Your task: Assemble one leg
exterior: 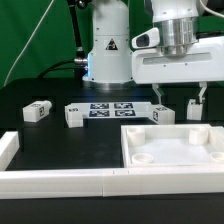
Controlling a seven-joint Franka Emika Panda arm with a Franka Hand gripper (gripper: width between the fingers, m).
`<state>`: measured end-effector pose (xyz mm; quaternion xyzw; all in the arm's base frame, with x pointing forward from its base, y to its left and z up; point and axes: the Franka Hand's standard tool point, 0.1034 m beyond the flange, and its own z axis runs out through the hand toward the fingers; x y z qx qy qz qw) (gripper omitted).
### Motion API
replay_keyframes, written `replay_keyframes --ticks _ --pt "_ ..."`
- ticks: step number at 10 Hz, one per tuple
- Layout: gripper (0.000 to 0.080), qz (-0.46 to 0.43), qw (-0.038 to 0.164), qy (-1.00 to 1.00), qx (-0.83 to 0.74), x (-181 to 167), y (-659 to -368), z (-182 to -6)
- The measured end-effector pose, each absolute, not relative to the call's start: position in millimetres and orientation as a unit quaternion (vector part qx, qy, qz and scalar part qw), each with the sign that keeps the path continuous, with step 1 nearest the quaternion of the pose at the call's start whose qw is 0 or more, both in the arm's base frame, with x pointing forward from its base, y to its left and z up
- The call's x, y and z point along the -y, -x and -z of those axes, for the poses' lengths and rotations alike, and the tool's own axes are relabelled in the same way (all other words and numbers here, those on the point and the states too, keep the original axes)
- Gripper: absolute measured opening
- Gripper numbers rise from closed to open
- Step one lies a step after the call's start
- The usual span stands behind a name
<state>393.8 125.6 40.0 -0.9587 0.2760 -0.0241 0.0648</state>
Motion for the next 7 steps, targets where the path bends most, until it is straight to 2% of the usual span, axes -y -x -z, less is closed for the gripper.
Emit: replay_keyframes --ticks 7 --pt "0.0649 -0.235 0.111 0.938 -0.23 -128.0 -391.6 -42.8"
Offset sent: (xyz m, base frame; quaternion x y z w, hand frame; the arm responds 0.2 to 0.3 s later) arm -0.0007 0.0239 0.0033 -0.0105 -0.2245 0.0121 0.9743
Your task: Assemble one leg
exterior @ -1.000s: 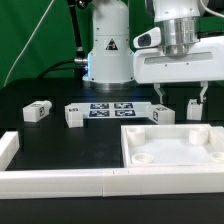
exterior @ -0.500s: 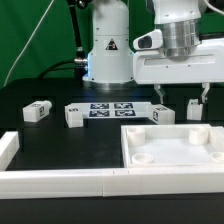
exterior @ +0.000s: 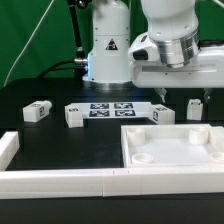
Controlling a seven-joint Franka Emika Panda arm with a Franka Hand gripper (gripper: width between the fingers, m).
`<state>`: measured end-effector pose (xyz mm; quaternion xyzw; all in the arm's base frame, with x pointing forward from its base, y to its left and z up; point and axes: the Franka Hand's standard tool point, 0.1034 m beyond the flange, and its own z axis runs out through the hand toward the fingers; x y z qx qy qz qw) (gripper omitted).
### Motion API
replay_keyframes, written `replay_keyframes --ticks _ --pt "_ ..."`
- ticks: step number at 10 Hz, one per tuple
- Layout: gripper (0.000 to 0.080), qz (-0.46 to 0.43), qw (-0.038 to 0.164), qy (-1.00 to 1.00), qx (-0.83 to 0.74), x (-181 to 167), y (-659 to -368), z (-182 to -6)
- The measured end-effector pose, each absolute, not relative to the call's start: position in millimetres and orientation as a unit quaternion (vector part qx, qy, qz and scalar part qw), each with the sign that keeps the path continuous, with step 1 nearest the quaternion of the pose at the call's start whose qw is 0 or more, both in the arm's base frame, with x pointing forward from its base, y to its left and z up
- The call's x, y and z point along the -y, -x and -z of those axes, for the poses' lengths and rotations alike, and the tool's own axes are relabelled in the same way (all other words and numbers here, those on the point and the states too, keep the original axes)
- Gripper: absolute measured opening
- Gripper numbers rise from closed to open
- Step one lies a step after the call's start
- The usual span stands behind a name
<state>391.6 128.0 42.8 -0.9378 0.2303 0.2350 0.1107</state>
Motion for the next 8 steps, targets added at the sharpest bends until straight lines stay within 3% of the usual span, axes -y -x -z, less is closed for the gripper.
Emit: replay_keyframes --ticks 5,8 --pt "0.0649 -0.429 0.144 0.871 -0.193 -154 -380 -34.9" --pt "0.0649 -0.46 0.144 0.856 -0.189 -161 -379 -15.9"
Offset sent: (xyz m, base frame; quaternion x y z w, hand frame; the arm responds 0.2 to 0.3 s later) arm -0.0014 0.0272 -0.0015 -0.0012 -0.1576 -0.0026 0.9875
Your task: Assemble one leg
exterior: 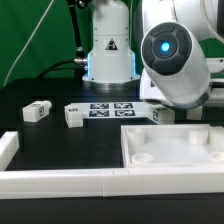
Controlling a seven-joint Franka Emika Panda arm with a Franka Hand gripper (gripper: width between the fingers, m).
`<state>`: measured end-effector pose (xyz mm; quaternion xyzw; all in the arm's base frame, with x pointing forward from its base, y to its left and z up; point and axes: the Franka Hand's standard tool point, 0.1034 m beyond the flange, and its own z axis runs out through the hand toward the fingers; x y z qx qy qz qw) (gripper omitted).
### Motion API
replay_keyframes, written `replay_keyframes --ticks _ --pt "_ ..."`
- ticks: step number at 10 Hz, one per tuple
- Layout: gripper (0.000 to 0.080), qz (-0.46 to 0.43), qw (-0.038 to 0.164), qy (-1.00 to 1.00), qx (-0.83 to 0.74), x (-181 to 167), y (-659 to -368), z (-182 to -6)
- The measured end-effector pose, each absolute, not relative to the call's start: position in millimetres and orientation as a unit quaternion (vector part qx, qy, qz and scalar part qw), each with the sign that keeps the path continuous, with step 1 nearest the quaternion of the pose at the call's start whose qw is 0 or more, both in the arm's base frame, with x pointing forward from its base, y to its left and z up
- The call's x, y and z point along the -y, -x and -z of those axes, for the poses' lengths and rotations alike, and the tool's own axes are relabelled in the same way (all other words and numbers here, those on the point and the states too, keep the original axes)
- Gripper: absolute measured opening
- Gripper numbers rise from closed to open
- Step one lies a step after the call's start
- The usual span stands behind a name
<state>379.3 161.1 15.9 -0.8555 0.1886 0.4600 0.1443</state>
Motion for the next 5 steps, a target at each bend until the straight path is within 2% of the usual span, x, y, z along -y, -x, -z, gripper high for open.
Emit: replay_keyframes --ticks 5 --pt "0.0649 -0.472 0.138 0.85 -0.189 -160 -361 -9.7"
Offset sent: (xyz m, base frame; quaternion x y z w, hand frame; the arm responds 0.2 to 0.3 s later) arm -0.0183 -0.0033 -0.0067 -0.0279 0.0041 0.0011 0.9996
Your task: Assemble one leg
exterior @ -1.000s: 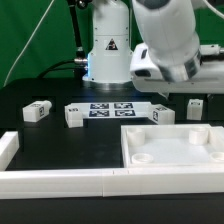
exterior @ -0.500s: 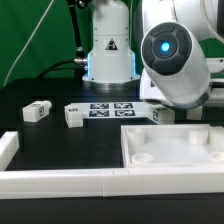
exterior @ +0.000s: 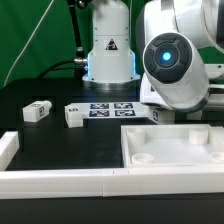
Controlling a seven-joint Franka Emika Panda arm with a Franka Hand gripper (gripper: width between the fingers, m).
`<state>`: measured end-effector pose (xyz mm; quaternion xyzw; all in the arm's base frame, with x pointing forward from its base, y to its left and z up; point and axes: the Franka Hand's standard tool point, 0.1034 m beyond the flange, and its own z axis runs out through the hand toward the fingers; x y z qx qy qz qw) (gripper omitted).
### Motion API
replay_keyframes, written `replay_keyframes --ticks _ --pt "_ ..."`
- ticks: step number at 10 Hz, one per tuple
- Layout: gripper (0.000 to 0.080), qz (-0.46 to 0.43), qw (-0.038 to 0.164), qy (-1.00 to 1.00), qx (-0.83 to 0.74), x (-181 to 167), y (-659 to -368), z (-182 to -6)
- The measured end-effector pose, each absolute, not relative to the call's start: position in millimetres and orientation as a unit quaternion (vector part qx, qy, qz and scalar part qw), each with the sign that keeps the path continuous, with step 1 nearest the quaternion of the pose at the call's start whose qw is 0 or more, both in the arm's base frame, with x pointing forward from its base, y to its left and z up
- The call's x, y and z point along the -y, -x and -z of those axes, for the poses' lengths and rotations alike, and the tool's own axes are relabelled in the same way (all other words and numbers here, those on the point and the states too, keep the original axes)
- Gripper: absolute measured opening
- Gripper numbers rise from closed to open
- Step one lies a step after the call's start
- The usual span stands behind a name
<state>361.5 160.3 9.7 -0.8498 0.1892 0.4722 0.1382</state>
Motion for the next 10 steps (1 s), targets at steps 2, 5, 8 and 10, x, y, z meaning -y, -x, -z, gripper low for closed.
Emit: replay_keyframes --ticks 2,5,8,10 --pt "0.0512 -0.472 0.138 0.85 -0.19 -159.6 -360.5 -9.7" --pt "0.029 -0.473 0.138 0.849 -0.19 -159.6 -360.4 -9.7" --pt "0.029 -0.473 0.138 0.849 -0.19 -159.6 -360.4 -9.7" --pt "0.029 -0.473 0.138 0.849 -0.19 -159.6 -360.4 -9.7"
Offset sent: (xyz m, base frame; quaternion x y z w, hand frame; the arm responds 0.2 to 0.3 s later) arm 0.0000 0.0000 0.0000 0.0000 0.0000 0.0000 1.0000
